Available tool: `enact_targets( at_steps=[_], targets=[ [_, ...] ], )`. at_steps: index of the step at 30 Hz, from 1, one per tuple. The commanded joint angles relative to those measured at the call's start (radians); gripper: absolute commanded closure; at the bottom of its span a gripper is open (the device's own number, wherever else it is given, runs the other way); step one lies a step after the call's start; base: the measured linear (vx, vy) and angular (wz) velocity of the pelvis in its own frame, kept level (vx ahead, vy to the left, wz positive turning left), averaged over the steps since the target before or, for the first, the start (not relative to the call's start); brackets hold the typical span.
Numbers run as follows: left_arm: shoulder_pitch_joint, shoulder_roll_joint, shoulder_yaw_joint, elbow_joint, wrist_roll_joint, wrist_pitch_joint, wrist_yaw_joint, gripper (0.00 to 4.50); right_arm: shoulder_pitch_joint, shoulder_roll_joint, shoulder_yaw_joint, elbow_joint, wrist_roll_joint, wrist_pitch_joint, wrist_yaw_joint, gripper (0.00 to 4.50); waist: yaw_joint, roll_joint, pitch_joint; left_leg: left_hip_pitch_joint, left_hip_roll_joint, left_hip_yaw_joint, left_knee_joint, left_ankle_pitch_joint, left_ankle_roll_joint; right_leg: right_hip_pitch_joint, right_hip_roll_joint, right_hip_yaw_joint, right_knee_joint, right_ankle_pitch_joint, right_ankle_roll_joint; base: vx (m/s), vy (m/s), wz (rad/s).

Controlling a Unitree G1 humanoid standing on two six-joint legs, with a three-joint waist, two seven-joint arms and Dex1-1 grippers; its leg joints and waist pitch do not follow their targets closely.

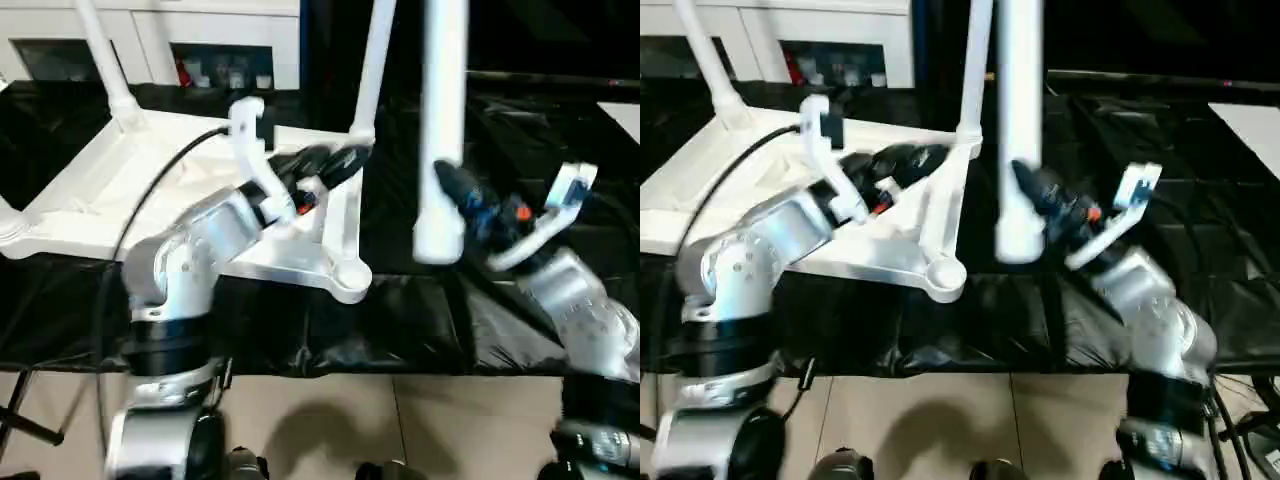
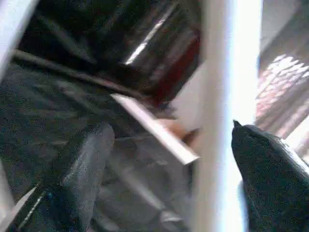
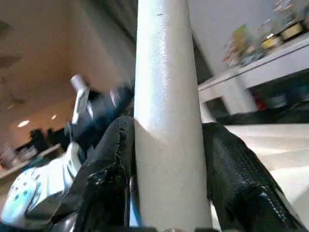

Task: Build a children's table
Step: Pick table leg

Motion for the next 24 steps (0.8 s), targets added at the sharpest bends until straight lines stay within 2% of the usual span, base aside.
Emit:
enact_targets(
  at_steps=[1, 2, 3, 4, 5, 6, 8, 10, 11, 13, 14, 15, 17, 18, 19, 20, 21, 22, 24],
  targets=[
    [-0.024, -0.018, 0.016, 0.005, -0.047, 0.024, 0.021, 0.0, -0.011, 0.005, 0.027, -0.007, -0.013, 0.002, 0.005, 2.67, 0.0, -0.012, -0.096, 0.015, 0.007, 0.001, -0.065, -0.218, 0.038, 0.06, -0.059, 0.033, -0.117, -0.497, -0.058, 0.0, 0.0, 0.0],
    [-0.026, -0.022, 0.014, 0.008, -0.045, 0.025, 0.025, 0.0, -0.013, 0.006, 0.038, -0.006, -0.02, 0.002, 0.007, 2.67, -0.001, -0.016, -0.094, 0.016, 0.008, 0.0, -0.067, -0.232, 0.035, 0.06, -0.059, 0.031, -0.123, -0.513, -0.051, 0.0, 0.0, 0.0],
    [-0.027, -0.023, 0.012, 0.009, -0.044, 0.026, 0.027, 0.0, -0.011, 0.006, 0.043, -0.011, -0.018, 0.006, 0.005, 2.67, -0.001, -0.014, -0.093, 0.02, 0.009, -0.002, -0.068, -0.242, 0.034, 0.059, -0.06, 0.029, -0.124, -0.525, -0.047, 0.0, 0.0, 0.0],
    [-0.026, -0.025, 0.005, 0.012, -0.034, 0.032, 0.031, 0.0, -0.009, 0.006, 0.062, -0.021, -0.025, 0.009, 0.0, 2.67, -0.005, -0.019, -0.092, 0.023, 0.01, -0.002, -0.07, -0.257, 0.032, 0.061, -0.06, 0.025, -0.131, -0.543, -0.035, 0.0, 0.0, 0.0],
    [-0.027, -0.034, 0.006, 0.014, -0.033, 0.042, 0.043, 0.0, -0.002, 0.007, 0.085, -0.04, -0.033, 0.016, -0.013, 2.67, -0.004, -0.013, -0.093, 0.026, 0.013, -0.006, -0.074, -0.26, 0.027, 0.063, -0.063, 0.025, -0.131, -0.537, -0.03, 0.0, 0.0, 0.0],
    [-0.027, -0.034, 0.006, 0.014, -0.033, 0.042, 0.043, 0.0, -0.002, 0.007, 0.085, -0.04, -0.033, 0.016, -0.013, 2.67, -0.005, -0.017, -0.094, 0.023, 0.013, -0.006, -0.075, -0.25, 0.022, 0.065, -0.063, 0.026, -0.128, -0.52, -0.026, 0.0, 0.0, 0.0],
    [-0.033, -0.047, 0.018, 0.014, -0.042, 0.05, 0.064, 0.0, 0.004, 0.007, 0.126, -0.053, -0.074, 0.007, -0.032, 2.67, -0.008, -0.022, -0.095, 0.019, 0.014, -0.006, -0.078, -0.231, 0.019, 0.068, -0.065, 0.029, -0.125, -0.498, -0.027, 0.0, 0.0, 0.0],
    [-0.034, -0.049, 0.02, 0.013, -0.044, 0.055, 0.079, 0.0, 0.004, 0.009, 0.143, -0.061, -0.087, 0.001, -0.04, 2.67, -0.008, -0.018, -0.097, 0.021, 0.017, -0.007, -0.078, -0.226, 0.016, 0.066, -0.065, 0.032, -0.122, -0.472, -0.036, 0.0, 0.0, 0.0],
    [-0.035, -0.05, 0.02, 0.014, -0.037, 0.053, 0.097, 0.0, -0.001, 0.012, 0.159, -0.064, -0.107, -0.006, -0.057, 2.67, -0.009, -0.021, -0.099, 0.023, 0.019, -0.006, -0.079, -0.229, 0.016, 0.066, -0.066, 0.033, -0.122, -0.458, -0.043, 0.0, 0.0, 0.0],
    [-0.047, -0.056, 0.028, 0.038, -0.018, 0.045, 0.163, 0.0, -0.017, 0.019, 0.209, -0.067, -0.175, -0.04, -0.105, 2.67, -0.009, -0.022, -0.099, 0.018, 0.02, -0.008, -0.08, -0.22, 0.006, 0.068, -0.065, 0.036, -0.114, -0.429, -0.048, 0.0, 0.0, 0.0],
    [-0.063, -0.068, 0.046, 0.07, 0.011, 0.025, 0.233, 0.28, -0.029, 0.024, 0.26, -0.068, -0.249, -0.084, -0.139, 2.67, -0.011, -0.023, -0.1, 0.019, 0.016, -0.007, -0.08, -0.215, 0.005, 0.07, -0.065, 0.037, -0.116, -0.428, -0.043, 0.0, 0.0, 0.0],
    [-0.073, -0.077, 0.061, 0.089, 0.023, 0.004, 0.271, 0.28, -0.039, 0.035, 0.276, -0.062, -0.28, -0.095, -0.177, 2.67, -0.01, -0.021, -0.1, 0.019, 0.018, -0.007, -0.08, -0.217, 0.0, 0.068, -0.066, 0.038, -0.115, -0.427, -0.042, 0.0, 0.0, 0.0],
    [-0.083, -0.087, 0.079, 0.11, 0.033, -0.016, 0.311, 0.35, -0.05, 0.045, 0.296, -0.051, -0.321, -0.113, -0.22, 2.67, -0.016, -0.026, -0.099, 0.017, 0.013, -0.007, -0.08, -0.222, -0.007, 0.07, -0.066, 0.037, -0.119, -0.446, -0.027, 0.0, 0.0, 0.0],
    [-0.094, -0.099, 0.101, 0.135, 0.046, -0.043, 0.36, 0.35, -0.064, 0.057, 0.334, -0.037, -0.39, -0.152, -0.276, 2.67, -0.017, -0.025, -0.1, 0.019, 0.012, -0.006, -0.079, -0.224, -0.005, 0.068, -0.065, 0.037, -0.121, -0.452, -0.024, 0.0, 0.0, 0.0],
    [-0.102, -0.111, 0.118, 0.158, 0.065, -0.073, 0.405, 0.47, -0.078, 0.074, 0.37, -0.027, -0.457, -0.188, -0.335, 2.67, -0.023, -0.025, -0.1, 0.015, 0.012, -0.009, -0.079, -0.221, -0.013, 0.068, -0.064, 0.036, -0.119, -0.447, -0.017, 0.0, 0.0, 0.0],
    [-0.105, -0.118, 0.124, 0.171, 0.08, -0.096, 0.431, 0.47, -0.086, 0.088, 0.398, -0.027, -0.495, -0.208, -0.367, 2.67, -0.025, -0.022, -0.1, 0.016, 0.012, -0.009, -0.08, -0.225, -0.015, 0.067, -0.064, 0.036, -0.12, -0.45, -0.014, 0.0, 0.0, 0.0],
    [-0.105, -0.118, 0.124, 0.171, 0.08, -0.096, 0.431, 0.73, -0.086, 0.088, 0.398, -0.027, -0.495, -0.208, -0.367, 2.67, -0.026, -0.023, -0.099, 0.016, 0.011, -0.008, -0.079, -0.23, -0.015, 0.066, -0.063, 0.036, -0.121, -0.454, -0.01, 0.0, 0.0, 0.0],
    [-0.106, -0.133, 0.133, 0.184, 0.093, -0.124, 0.467, 0.73, -0.096, 0.115, 0.427, -0.034, -0.532, -0.223, -0.413, 2.67, -0.027, -0.025, -0.101, 0.016, 0.01, -0.008, -0.079, -0.233, -0.01, 0.07, -0.063, 0.036, -0.118, -0.449, -0.004, 0.0, 0.0, 0.0],
    [-0.105, -0.145, 0.132, 0.186, 0.095, -0.134, 0.48, 0.83, -0.105, 0.142, 0.445, -0.047, -0.549, -0.224, -0.448, 2.67, -0.029, -0.024, -0.102, 0.015, 0.012, -0.009, -0.081, -0.22, -0.009, 0.068, -0.062, 0.039, -0.115, -0.415, -0.006, 0.0, 0.0, 0.0]
  ],
)
